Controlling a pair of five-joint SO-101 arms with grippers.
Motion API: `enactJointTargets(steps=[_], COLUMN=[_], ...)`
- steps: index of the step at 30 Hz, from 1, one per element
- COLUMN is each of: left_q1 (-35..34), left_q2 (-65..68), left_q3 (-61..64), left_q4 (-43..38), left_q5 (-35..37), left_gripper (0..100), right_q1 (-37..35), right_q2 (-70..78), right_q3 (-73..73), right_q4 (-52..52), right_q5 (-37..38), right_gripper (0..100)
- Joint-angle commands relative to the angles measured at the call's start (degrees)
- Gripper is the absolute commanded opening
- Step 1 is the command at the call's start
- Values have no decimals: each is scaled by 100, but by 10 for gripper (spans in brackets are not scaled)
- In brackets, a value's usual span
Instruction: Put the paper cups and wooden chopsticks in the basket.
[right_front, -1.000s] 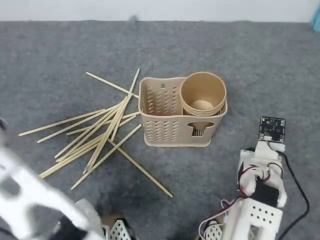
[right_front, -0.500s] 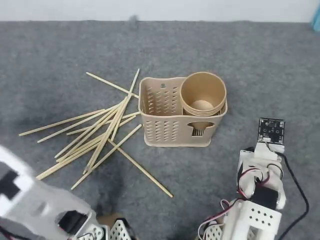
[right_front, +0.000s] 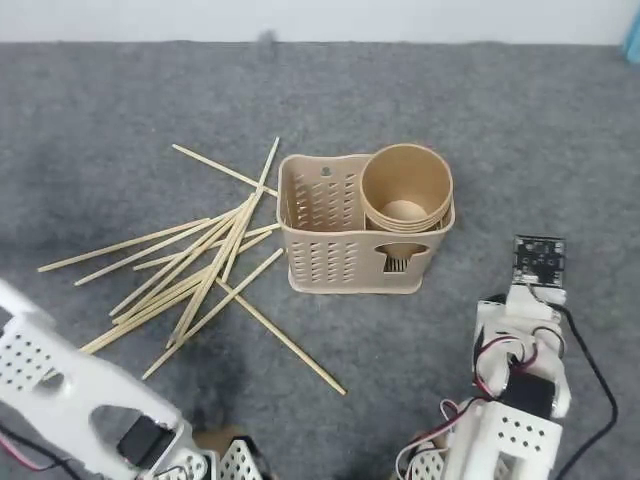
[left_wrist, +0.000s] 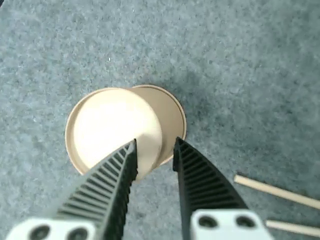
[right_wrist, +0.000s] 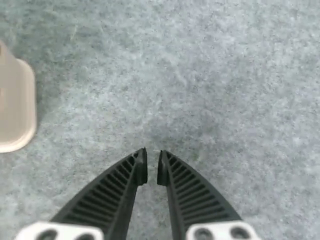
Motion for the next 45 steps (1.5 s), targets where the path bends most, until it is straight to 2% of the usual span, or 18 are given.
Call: enactJointTargets(steps=[1, 2, 6, 8, 15, 22, 29, 32, 36, 40, 45], left_q1=[26, 62, 97, 114, 668, 1714, 2444, 2567, 2031, 1011, -185], left_q2=[132, 176, 44, -132, -1081, -2171, -4281, -5319, -6198, -6145, -5345], left_q3=[-716, -884, -787, -444, 1481, 3301, 4242, 4629, 4760, 4769, 4743], left_q4=[905, 1152, 1169, 1169, 1152, 1143, 1152, 1152, 1037, 615, 158], left_q5=[-26, -26, -18, -18, -18, -18, -9, -53, -62, -62, -62], left_gripper=[109, 99, 11, 15, 18, 18, 20, 57, 146, 128, 120], right_q1=[-154, -180, -189, -189, -189, -189, -189, -189, -189, -189, -189], right_q2=[-163, -163, -163, -163, -163, -163, -154, -154, -154, -145, -136], right_q3=[-35, -35, -35, -35, -26, -9, -9, -9, -9, -9, -9], right_q4=[84, 92, 101, 101, 101, 110, 110, 110, 110, 110, 110], right_q5=[132, 132, 132, 132, 132, 413, 448, 448, 448, 448, 457], right_gripper=[62, 62, 62, 62, 64, 62, 62, 62, 62, 62, 62])
